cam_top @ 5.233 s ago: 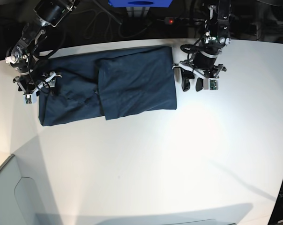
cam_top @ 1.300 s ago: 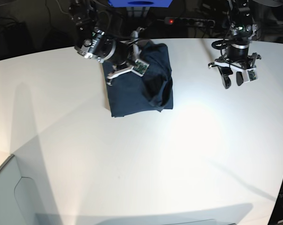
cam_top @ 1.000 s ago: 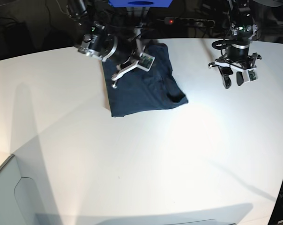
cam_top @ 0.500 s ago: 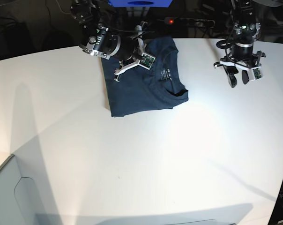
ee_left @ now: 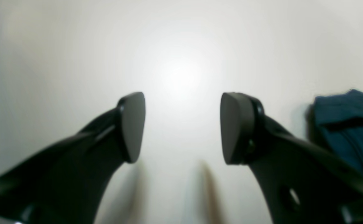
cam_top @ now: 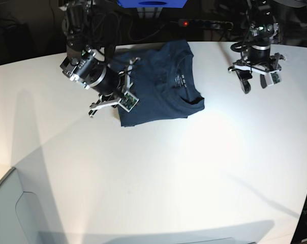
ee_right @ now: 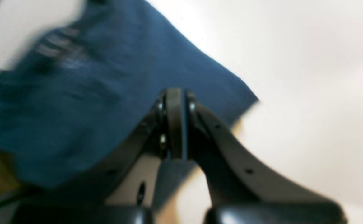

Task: Fold the T-shirt properly
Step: 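Release the fold and smooth the shirt edge with the right gripper, then grasp the collar side of the folded shirt with the left gripper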

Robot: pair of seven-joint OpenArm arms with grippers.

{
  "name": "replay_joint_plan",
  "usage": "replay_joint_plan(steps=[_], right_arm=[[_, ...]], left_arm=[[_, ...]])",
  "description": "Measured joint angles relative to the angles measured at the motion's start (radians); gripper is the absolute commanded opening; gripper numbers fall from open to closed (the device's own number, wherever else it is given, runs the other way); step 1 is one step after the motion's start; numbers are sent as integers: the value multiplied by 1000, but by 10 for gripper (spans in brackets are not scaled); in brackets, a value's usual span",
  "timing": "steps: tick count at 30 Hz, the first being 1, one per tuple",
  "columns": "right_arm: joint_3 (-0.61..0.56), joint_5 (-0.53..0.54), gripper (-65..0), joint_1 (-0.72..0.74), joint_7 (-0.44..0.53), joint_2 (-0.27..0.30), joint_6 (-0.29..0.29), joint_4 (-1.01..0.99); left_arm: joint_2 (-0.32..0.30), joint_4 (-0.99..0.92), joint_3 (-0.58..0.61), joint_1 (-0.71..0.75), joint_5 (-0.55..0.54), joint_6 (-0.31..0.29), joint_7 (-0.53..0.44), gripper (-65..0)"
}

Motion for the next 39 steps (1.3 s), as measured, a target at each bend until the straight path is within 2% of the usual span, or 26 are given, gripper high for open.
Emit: replay_joint_plan(steps=[3, 7, 10, 14, 17, 21, 26, 33, 39], right_arm=[[29, 6, -631, 49, -7, -19, -1, -65], [42, 4, -527, 127, -2, -22, -1, -192], [40, 6, -480, 163, 6, -21, -1, -277], [88, 14, -478, 226, 70, -28, -1, -388], [185, 6, -478, 267, 71, -24, -2, -457], [256, 21, -478, 300, 78, -23, -2, -554], [348, -3, -472, 288, 55, -29, 0, -460], [345, 6, -469, 199, 58, -41, 0, -185], [344, 3, -376, 94, 55, -38, -1, -66]], left_arm=[[-2, -7, 19, 2, 2, 2, -3, -281], [0, -39, 47, 6, 0, -2, 3, -281], [-1, -40, 45, 24, 1, 1, -4, -281], [0, -43, 45, 34, 1, 0, -1, -281], [-1, -43, 45, 38, 1, 0, -5, -281], [0, -46, 45, 43, 0, 0, -4, -281], [-8, -49, 119, 44, 3, 5, -5, -280], [30, -20, 296, 33, 0, 4, -6, -280], [71, -33, 369, -27, 3, 11, -5, -280]])
